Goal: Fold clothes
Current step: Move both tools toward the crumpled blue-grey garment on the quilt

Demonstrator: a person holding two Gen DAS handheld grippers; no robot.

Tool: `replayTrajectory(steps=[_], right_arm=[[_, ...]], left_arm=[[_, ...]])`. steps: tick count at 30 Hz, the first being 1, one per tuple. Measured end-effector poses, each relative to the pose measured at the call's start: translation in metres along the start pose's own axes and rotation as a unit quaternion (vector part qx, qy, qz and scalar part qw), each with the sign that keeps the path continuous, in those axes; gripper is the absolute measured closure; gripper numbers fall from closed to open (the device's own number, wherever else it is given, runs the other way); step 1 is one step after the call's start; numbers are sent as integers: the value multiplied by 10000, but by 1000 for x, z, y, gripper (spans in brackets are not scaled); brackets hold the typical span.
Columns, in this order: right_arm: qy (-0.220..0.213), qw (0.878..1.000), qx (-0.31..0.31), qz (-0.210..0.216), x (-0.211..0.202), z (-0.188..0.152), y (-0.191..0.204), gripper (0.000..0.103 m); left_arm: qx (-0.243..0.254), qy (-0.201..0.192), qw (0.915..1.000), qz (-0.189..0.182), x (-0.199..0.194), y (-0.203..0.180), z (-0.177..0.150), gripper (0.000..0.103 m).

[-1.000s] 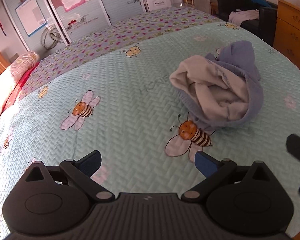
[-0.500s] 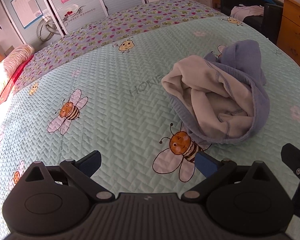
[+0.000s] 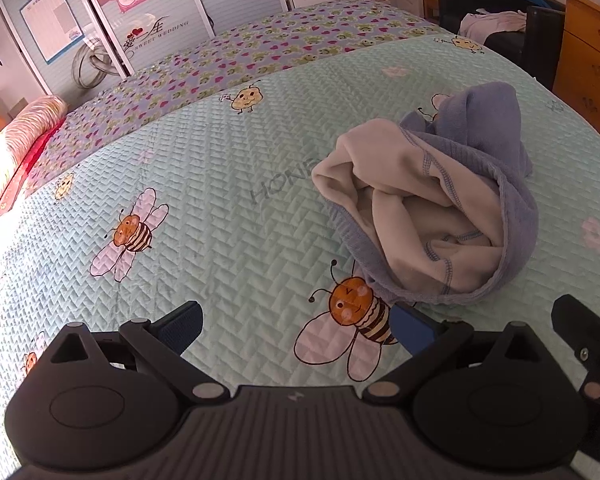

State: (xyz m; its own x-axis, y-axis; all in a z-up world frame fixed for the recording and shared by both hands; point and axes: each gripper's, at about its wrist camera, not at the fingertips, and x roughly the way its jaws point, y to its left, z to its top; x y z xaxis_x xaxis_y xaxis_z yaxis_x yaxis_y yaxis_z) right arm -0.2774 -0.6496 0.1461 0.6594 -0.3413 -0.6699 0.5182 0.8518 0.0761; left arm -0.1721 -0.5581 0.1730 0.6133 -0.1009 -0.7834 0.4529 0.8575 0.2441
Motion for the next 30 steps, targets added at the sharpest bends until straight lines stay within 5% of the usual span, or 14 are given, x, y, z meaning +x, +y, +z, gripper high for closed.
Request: replayTrajectory(steps=[30], right_arm=[[-48, 9999, 98, 92, 25, 4, -16, 1]], left_arm=[[101, -328, 9994, -6, 17, -15, 12, 1]])
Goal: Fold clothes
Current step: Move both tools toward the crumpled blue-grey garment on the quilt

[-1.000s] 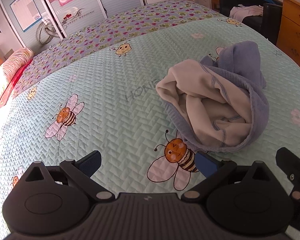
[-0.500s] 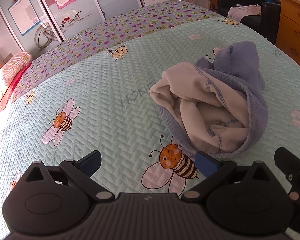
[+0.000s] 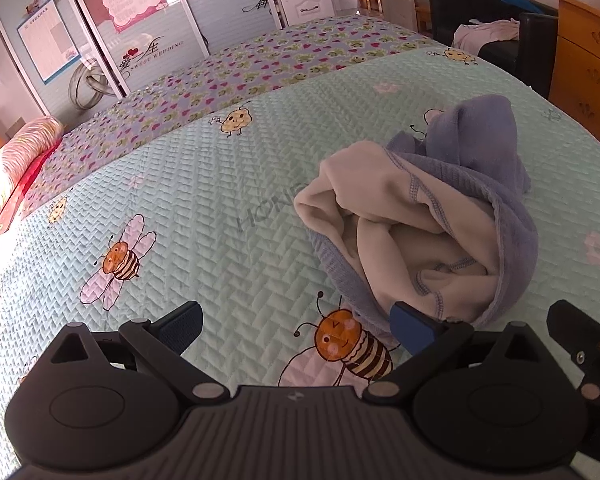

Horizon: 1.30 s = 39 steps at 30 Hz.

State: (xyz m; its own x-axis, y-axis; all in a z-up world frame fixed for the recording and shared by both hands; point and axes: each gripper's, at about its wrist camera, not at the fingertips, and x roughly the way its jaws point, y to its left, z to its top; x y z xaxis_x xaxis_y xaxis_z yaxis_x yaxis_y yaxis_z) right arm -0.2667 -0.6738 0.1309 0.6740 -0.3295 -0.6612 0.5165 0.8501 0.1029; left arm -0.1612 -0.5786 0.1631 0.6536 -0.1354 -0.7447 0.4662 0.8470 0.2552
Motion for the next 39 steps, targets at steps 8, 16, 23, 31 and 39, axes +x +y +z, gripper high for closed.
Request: replayTrajectory(steps=[8, 16, 23, 31, 39], right_arm=[[-219, 9996, 94, 153, 2, 1, -8, 1], [-758, 9959, 198, 461, -2, -5, -29, 1], [-749, 9946, 407, 597, 28, -3, -35, 1], [-622, 9947, 422, 703, 65, 2, -18, 1], [-555, 9947, 500, 700, 75, 0, -17, 1]], left_arm=[[-44, -189, 9998, -106, 2, 5, 0, 1], [-368, -608, 9963, -484, 11, 33, -16, 0], [-1317, -390, 9843, -1111, 45, 65, -29, 1], [-1104, -559, 9890, -813, 51, 61, -24, 1], [-1017, -658, 9904, -670, 53, 66, -19, 1]])
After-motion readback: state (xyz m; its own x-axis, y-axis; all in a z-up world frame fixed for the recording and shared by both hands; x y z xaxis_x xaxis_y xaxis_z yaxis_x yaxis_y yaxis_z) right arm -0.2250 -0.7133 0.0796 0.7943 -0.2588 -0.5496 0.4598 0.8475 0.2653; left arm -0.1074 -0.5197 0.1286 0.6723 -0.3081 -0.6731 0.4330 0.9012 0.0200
